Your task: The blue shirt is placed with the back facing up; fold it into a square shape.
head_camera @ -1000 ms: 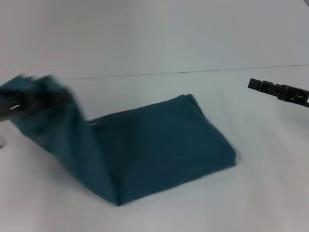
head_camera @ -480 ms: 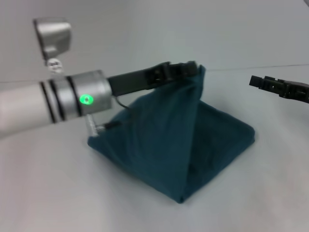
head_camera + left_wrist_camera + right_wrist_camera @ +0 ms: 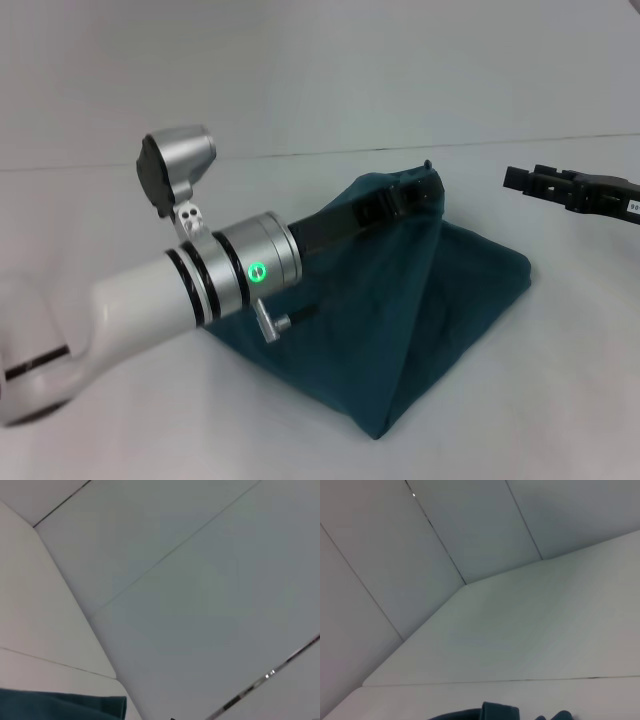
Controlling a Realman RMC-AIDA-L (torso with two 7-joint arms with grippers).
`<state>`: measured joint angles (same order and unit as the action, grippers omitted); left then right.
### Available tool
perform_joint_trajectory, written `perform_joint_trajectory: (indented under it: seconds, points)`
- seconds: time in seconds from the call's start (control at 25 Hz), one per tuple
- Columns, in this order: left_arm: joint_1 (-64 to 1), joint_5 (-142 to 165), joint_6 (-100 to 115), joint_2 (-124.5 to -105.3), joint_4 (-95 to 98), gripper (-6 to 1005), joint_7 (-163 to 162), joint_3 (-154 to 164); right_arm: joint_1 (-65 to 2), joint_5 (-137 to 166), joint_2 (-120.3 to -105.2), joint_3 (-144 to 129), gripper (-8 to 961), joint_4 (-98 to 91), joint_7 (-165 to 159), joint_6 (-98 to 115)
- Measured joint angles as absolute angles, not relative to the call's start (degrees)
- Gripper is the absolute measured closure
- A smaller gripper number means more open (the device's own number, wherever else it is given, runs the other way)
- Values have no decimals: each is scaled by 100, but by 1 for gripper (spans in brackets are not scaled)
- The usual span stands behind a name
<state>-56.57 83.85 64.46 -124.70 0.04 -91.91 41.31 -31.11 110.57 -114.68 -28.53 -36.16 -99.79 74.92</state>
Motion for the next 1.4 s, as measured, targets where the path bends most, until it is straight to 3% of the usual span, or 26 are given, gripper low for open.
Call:
perform_joint_trajectory:
  seconds: [0.12,0.4,0.48,0.64,0.92,1.12,1.4]
  points:
    - [-5666,8382,6527,-12471,-394,967,-8673,3757,-3142,11057,-11470,-2863,235,-3607,-9952,7490]
    - [-5694,8437,6723,-12472,-805,830,-8034,3516,-3181,11065,-11480,-2900,235,-3583,-9919,7462]
    - [-5685,8456,6805,-12471,-818,592,-8032,3522,-3182,11066,-11476,-2903,235,-3578,-9917,7418]
    - [-5527,8567,7082,-12472,-727,506,-8020,3501,-3183,11069,-11472,-2980,235,-3576,-9933,7329]
    - [-4777,8582,7948,-12452,-41,356,-8090,3712,-3261,11196,-11400,-3332,235,-3557,-10404,6872]
    - [-3904,8587,8546,-12424,1204,122,-8518,4306,-3628,11828,-11225,-3530,235,-3546,-11358,6559]
    - [-3057,8594,8820,-12393,2462,43,-8656,4769,-4164,12517,-11057,-3765,235,-3499,-12512,6572]
